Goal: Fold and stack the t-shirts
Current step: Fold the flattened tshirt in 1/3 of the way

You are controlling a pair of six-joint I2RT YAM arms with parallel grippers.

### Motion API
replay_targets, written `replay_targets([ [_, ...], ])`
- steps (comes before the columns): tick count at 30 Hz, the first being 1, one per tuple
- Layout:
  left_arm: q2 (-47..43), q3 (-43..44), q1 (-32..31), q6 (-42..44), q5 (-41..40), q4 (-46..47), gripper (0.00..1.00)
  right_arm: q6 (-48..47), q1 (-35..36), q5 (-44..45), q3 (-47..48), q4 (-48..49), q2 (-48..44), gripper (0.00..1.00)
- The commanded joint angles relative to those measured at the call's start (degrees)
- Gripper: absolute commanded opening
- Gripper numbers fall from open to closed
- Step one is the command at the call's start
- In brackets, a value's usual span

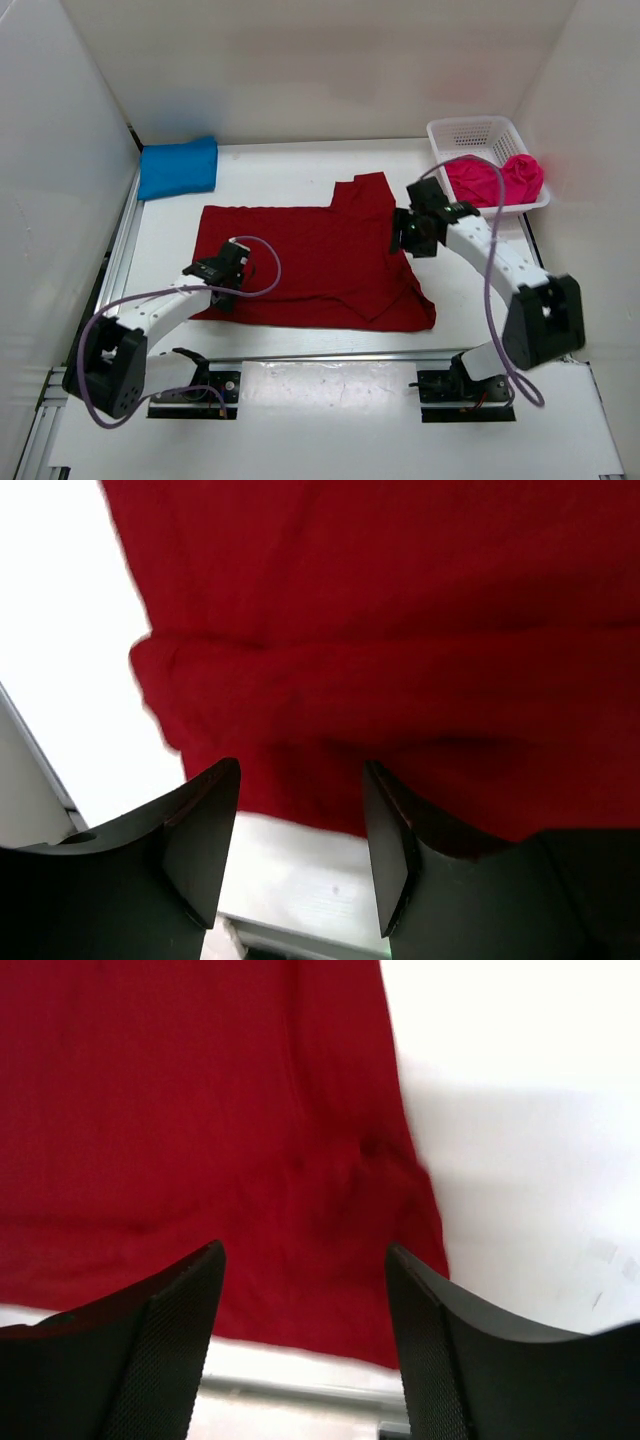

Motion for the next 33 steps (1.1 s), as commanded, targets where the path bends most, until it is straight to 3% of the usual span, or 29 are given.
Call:
replay_targets([
  [1,2.21,0.65,-1.15,-0.12,-3.73,6.14,0.63,-7.4,1.04,5.47,6.58,-0.12,7.1,0.66],
  [5,4.06,2.57,-1.15,-0.12,-4.87,6.76,0.63,-11.79,1.66,6.0,12.73,0.41,17.12,0.56],
  [10,5.12,1.36,-0.54,-0.12,-6.28,6.76,0.64,-13.73,2.19,5.65,19.32,-0.19,25.73,0.54],
  [16,7.66,-0.41,-0.01,-0.12,-5.67,6.23,0.64,-14.27,3.95,6.44,19.43,-0.2,28.29,0.51],
  [21,11.0,-0.41,0.52,-0.12,-4.53,6.23,0.66,-13.66,3.95,8.11,19.43,-0.82,30.58,0.38],
  [33,15.22,2.05,2.19,-0.12,-3.29,6.23,0.66,-14.09,2.98,3.72,19.95,-1.52,33.48,0.39],
])
